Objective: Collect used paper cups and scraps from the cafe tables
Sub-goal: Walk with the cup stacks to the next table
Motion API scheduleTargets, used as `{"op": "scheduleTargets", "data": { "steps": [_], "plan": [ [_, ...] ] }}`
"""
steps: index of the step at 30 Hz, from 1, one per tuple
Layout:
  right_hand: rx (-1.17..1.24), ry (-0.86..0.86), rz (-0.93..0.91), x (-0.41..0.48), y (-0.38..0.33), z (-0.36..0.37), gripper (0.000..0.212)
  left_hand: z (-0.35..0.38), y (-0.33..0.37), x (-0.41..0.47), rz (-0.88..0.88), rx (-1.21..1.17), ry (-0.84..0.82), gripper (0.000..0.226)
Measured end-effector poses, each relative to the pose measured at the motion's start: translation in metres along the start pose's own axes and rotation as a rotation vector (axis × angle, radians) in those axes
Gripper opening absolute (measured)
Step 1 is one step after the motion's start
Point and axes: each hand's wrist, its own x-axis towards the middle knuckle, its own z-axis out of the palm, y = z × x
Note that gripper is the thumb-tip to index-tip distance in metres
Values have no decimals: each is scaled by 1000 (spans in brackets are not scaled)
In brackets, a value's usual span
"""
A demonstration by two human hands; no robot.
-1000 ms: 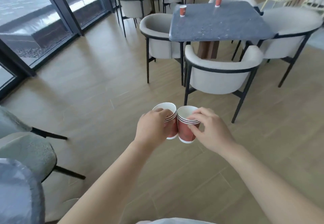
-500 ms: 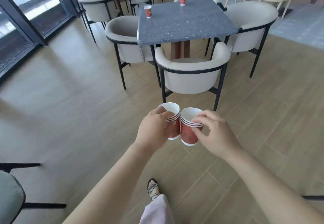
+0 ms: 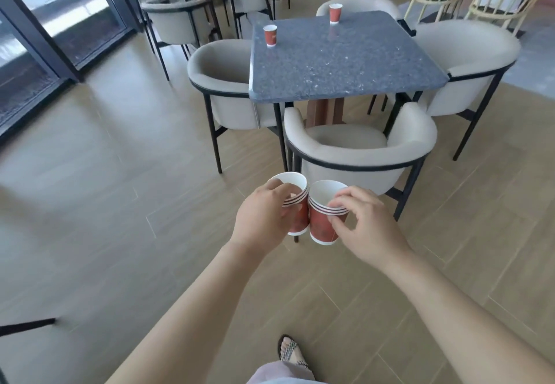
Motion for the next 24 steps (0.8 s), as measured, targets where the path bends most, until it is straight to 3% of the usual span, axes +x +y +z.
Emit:
{"op": "scheduleTargets", "data": {
  "steps": [16, 24],
  "plan": [
    [92, -144, -201, 211, -34, 120, 16, -50, -162, 125, -215, 24, 122, 22],
    [94, -214, -229, 369, -19, 175, 14, -66, -240, 260, -260, 48, 87, 24]
  ]
}}
